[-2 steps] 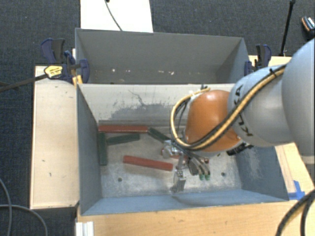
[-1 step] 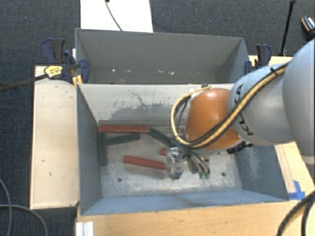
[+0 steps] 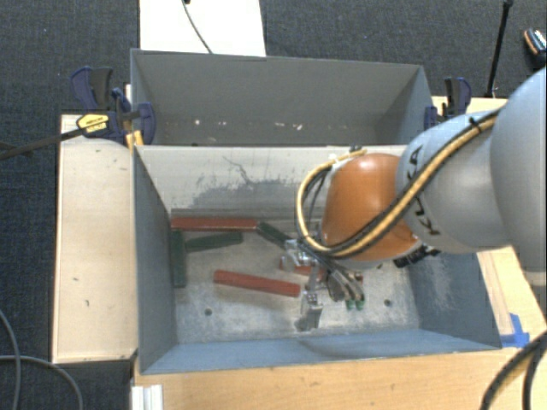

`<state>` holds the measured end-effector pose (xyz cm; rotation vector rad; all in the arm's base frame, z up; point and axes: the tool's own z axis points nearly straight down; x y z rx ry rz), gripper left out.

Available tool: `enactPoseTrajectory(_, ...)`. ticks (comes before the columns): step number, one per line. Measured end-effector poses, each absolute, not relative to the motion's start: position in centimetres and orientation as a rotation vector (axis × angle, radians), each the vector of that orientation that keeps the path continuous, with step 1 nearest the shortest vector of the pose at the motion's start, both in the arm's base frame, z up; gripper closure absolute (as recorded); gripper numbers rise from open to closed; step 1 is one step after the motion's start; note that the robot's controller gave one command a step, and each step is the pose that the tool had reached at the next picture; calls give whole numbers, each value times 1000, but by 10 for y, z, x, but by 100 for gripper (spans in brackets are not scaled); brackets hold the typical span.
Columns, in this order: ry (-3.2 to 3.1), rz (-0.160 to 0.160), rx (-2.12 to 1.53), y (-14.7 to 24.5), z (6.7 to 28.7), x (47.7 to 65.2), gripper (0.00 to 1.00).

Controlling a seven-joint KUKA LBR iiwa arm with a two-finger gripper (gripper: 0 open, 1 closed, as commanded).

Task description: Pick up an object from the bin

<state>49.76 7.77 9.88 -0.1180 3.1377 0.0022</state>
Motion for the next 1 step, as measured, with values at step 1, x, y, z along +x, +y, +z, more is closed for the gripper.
enactPoseTrajectory(1, 3139, 1, -119, 59, 69, 498, 0)
